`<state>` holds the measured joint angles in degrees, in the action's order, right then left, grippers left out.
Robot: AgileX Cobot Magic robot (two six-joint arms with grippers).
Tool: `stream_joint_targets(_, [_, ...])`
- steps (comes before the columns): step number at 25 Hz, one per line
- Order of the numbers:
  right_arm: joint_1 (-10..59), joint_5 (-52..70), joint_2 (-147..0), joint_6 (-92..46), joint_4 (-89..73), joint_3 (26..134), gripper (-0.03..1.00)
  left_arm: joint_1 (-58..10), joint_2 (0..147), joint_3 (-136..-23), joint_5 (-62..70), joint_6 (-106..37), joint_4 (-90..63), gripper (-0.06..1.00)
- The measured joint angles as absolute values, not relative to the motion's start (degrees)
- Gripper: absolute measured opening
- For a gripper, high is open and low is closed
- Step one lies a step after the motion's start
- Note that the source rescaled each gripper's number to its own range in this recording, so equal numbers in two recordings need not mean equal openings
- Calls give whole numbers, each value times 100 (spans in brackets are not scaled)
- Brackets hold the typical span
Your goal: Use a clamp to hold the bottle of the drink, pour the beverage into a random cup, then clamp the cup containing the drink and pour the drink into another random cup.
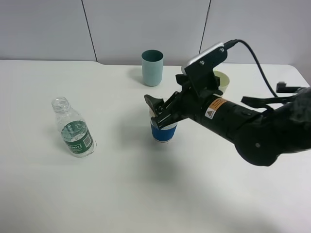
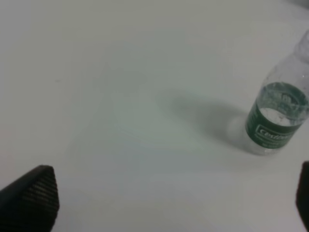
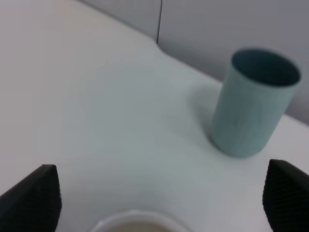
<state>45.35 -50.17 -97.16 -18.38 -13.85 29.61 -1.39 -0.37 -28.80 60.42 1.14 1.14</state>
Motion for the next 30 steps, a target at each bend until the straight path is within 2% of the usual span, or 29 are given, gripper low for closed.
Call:
stream_joint_targets(6, [4528, -4513, -8920, -2669, -1793, 2966, 49, -139, -37, -2880, 6042, 114, 114, 100])
stream_joint_targets(10, [4274, -4468, -8622, -3095, -1865, 2973, 49, -139, -37, -2880, 6042, 114, 114, 100])
stream_joint_targets(16, [3280, -4312, -8482, -3250, -1766, 3196, 49, -139, -37, -2880, 6042, 114, 114, 100])
stream_joint_targets(22, [2097, -3363, -8465, -3220, -1342, 3767, 49, -139, -37, -2880, 6037, 114, 114, 100])
stream_joint_targets(30, [1413, -1954, -8033, -2930, -709, 4358, 49, -139, -37, -2880, 6037, 114, 114, 100])
